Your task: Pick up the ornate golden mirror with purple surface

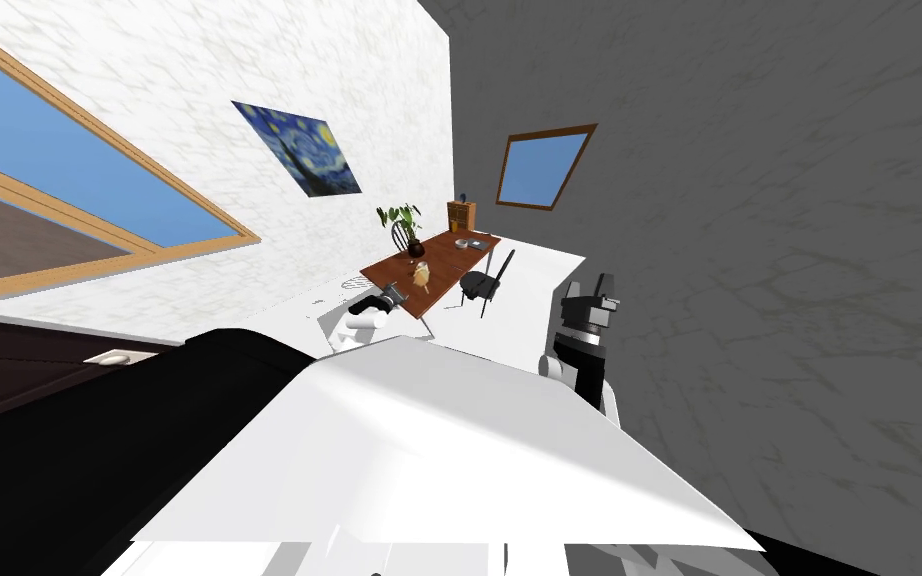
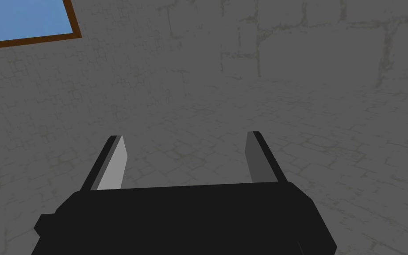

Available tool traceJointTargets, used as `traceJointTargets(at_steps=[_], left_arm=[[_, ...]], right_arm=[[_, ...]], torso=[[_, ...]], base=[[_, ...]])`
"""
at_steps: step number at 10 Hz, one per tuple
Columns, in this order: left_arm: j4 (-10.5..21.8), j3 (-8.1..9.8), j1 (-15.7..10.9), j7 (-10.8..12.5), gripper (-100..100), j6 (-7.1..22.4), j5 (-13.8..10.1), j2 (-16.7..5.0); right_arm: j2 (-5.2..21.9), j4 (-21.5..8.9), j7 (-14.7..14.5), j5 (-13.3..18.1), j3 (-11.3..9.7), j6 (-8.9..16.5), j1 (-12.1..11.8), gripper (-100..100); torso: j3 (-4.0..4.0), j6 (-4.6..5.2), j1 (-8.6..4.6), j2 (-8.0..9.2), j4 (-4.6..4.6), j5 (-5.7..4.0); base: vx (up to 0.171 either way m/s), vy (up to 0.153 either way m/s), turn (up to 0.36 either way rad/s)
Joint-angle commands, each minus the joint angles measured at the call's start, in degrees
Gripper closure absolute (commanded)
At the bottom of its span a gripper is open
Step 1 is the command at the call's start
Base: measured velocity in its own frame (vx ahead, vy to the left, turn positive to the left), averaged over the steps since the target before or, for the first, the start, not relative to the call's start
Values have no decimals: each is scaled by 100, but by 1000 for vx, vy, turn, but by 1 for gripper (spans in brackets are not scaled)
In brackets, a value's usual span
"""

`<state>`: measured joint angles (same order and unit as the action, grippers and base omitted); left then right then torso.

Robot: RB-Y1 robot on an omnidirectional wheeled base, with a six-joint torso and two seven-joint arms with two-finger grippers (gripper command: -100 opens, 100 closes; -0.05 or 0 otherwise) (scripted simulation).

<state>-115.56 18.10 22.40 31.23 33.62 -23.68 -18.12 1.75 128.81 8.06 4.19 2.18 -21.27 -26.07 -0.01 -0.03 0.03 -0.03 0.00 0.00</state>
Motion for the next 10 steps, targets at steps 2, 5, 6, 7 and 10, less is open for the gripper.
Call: traceJointTargets(at_steps=[2, 5, 6, 7, 10], left_arm=[[135, 84, -81, 257, -100, 449, -181, -94], [232, 162, -150, 477, -100, 802, -350, -186], [329, 235, -221, 689, -100, 1032, -522, -282], [329, 235, -221, 689, -100, 1137, -522, -282], [515, 368, -365, 1091, -100, 1636, -870, -481]], right_arm=[[0, 0, 0, 0, 0, 0, 0, 0], [0, 0, 0, 0, 0, 0, 0, 0], [0, 0, 0, 0, 0, 0, 0, 0], [0, 0, 0, 0, 0, 0, 0, 0], [0, 0, 0, 0, 0, 0, 0, 0]], torso=[[-1, 1, 1, -1, 0, 0], [-3, 0, 3, -4, -1, 1], [-1, -1, 2, -1, 0, 1], [-2, 1, 2, -3, -1, 0], [-4, -1, 5, -6, -1, 1]], base=[[12, 0, -59], [15, 5, -34], [16, 4, -63], [17, 8, -41], [26, 14, -50]])
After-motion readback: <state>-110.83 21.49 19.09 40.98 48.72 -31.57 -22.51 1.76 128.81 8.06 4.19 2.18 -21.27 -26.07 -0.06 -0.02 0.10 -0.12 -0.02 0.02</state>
